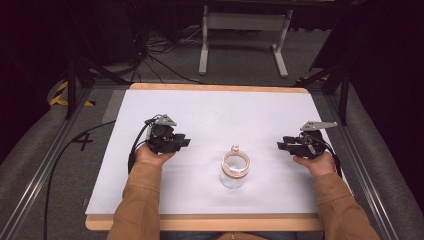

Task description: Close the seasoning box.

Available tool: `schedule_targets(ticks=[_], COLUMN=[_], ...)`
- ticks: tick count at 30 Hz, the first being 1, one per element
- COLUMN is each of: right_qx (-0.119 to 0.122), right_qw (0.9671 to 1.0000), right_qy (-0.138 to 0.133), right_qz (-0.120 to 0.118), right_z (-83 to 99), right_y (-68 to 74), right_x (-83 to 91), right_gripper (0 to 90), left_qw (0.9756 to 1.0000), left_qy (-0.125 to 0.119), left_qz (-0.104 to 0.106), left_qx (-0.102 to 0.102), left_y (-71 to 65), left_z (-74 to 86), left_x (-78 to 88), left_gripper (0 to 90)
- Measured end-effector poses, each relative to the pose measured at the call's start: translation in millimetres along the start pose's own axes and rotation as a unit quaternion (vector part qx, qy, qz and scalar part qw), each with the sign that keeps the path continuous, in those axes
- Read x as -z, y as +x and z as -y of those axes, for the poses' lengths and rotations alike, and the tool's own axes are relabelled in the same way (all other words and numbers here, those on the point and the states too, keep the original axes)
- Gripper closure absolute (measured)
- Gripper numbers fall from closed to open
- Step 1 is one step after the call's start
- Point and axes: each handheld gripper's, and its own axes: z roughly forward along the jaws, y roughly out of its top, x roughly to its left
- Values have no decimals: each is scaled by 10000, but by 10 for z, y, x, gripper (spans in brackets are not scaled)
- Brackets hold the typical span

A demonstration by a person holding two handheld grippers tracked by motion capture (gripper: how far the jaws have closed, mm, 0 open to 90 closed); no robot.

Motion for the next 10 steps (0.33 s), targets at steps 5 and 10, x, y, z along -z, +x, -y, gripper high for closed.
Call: schedule_targets(ticks=[5,10], right_qx=[-17,-21], right_qw=[9994,9994], right_qy=[306,311], right_qz=[148,130], right_z=[123,130], right_y=[-77,-76], right_x=[-138,-158], right_gripper=[567,556], left_qw=[9999,9999], left_qy=[100,163], left_qz=[-24,-32], left_qx=[-9,41], left_y=[38,40], left_z=[32,42], left_x=[-51,-73], left_gripper=[657,632])
